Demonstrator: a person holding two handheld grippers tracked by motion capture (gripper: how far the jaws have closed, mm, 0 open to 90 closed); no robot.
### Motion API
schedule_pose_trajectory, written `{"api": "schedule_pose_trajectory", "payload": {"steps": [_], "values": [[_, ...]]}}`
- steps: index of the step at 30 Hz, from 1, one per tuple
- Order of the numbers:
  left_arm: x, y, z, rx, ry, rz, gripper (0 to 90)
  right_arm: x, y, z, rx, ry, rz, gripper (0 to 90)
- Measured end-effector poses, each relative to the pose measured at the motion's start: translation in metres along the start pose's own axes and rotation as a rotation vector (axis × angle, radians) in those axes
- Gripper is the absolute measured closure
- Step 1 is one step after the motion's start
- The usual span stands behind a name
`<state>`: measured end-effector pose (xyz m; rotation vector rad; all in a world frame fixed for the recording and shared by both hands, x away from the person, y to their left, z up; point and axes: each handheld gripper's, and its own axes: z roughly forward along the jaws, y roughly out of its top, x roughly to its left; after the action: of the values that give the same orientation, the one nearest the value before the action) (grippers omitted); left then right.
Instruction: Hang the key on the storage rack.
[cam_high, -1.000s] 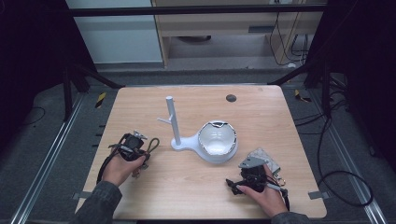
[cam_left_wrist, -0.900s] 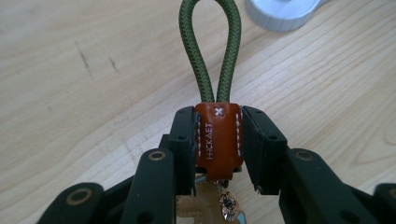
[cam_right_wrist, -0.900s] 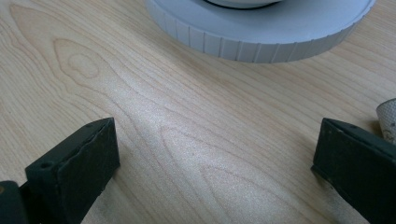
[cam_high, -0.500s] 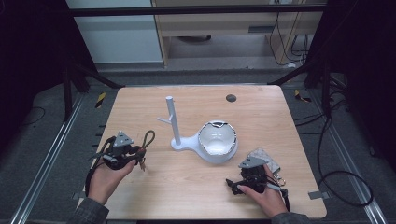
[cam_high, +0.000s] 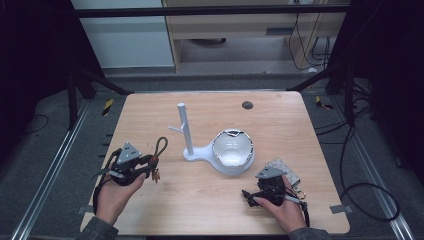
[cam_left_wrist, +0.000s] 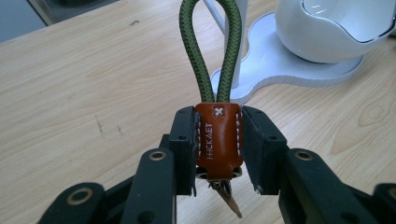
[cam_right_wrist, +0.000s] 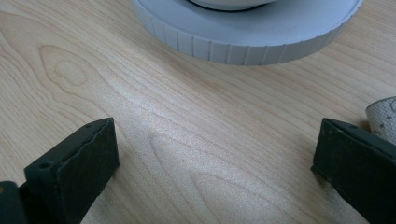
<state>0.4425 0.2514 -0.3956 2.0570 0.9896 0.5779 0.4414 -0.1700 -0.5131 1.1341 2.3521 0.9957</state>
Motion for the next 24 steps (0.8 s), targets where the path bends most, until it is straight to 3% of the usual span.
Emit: {"api": "schedule_pose_trajectory", "payload": {"steps": [13, 18, 24], "values": [[-0.006, 0.001, -0.002, -0.025, -0.031, 0.001, 66.0, 0.002, 0.001, 0.001, 0.001, -0.014, 0.023, 0.4], [-0.010, -0.002, -0.003, -0.077, -0.056, -0.036, 66.0, 0.001, 0.001, 0.001, -0.002, -0.019, 0.022, 0.4], [-0.015, 0.004, -0.008, -0.093, -0.056, -0.026, 66.1, 0.001, 0.001, 0.001, -0.002, -0.019, 0.022, 0.3]]}}
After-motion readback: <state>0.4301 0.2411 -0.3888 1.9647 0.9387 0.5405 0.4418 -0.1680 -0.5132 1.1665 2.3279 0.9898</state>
